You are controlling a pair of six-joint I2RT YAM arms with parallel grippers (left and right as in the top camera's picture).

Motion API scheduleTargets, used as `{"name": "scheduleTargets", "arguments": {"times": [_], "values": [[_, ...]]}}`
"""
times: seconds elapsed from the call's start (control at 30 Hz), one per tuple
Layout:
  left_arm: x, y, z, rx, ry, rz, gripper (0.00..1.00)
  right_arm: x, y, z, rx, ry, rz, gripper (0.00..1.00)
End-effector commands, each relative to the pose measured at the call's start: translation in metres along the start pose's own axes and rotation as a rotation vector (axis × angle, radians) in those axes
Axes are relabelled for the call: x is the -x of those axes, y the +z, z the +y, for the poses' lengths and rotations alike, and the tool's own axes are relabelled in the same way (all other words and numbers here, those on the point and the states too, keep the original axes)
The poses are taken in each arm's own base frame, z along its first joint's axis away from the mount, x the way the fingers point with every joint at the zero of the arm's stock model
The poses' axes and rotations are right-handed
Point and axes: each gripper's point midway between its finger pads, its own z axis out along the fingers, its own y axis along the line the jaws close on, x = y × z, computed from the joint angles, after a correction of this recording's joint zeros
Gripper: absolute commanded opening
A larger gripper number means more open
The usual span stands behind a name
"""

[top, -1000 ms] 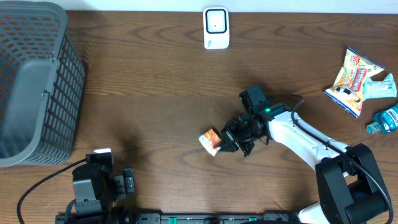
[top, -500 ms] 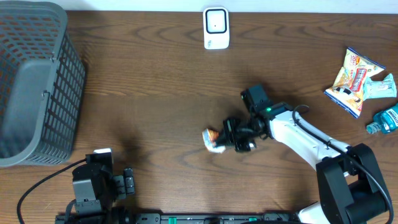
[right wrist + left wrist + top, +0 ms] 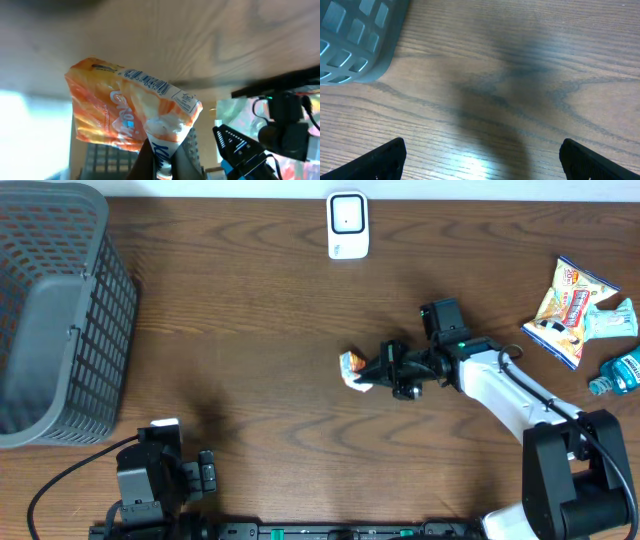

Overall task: Scan the item barcode
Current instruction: 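Lift the orange box and rotate it with the right gripper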

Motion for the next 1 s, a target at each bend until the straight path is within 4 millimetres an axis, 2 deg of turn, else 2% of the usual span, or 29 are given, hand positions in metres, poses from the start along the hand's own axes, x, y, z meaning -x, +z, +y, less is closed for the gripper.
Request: {"name": "scheduleTargets", "arguments": {"times": [0.0, 0.07, 0.1, 0.17, 0.23, 0.3, 0.37, 0.4, 0.5, 0.57, 0.77, 0.8, 0.97], "values": [[0.000, 0.000, 0.000, 0.003, 0.012, 0.001, 0.98, -0.025, -0.004, 0.019, 0.057, -0.254, 0.102, 0.02], [0.000, 0.000, 0.000, 0.003, 0.012, 0.001, 0.98, -0.050, -0.010, 0.049, 0.194, -0.607, 0.145, 0.02], [0.000, 0.000, 0.000, 0.003, 0.012, 0.001, 0.98, -0.074, -0.018, 0.065, 0.293, -0.833, 0.182, 0.01], [0.000, 0.000, 0.000, 0.003, 0.012, 0.001, 0.98, -0.112, -0.032, 0.078, 0.430, -1.157, 0.236, 0.01], [0.000, 0.000, 0.000, 0.003, 0.012, 0.001, 0.98, -0.148, -0.049, 0.071, 0.540, -1.500, 0.313, 0.01], [0.000, 0.000, 0.000, 0.003, 0.012, 0.001, 0.98, -0.175, -0.065, 0.043, 0.591, -1.864, 0.436, 0.01], [0.000, 0.000, 0.000, 0.003, 0.012, 0.001, 0.98, -0.182, -0.074, 0.003, 0.569, -2.224, 0.591, 0.01], [0.000, 0.000, 0.000, 0.003, 0.012, 0.001, 0.98, -0.184, -0.075, -0.008, 0.585, -2.340, 0.618, 0.01], [0.000, 0.000, 0.000, 0.003, 0.012, 0.001, 0.98, -0.183, -0.067, -0.026, 0.668, -2.534, 0.624, 0.01], [0.000, 0.000, 0.000, 0.003, 0.012, 0.001, 0.98, -0.179, -0.064, -0.031, 0.746, -2.687, 0.599, 0.01], [0.000, 0.000, 0.000, 0.003, 0.012, 0.001, 0.98, -0.171, -0.061, -0.034, 0.898, -2.955, 0.518, 0.01], [0.000, 0.000, 0.000, 0.003, 0.012, 0.001, 0.98, -0.171, -0.061, -0.034, -0.903, 2.936, -0.496, 0.01], [0.000, 0.000, 0.000, 0.003, 0.012, 0.001, 0.98, -0.175, -0.069, -0.036, -0.898, 2.780, -0.381, 0.01]]}}
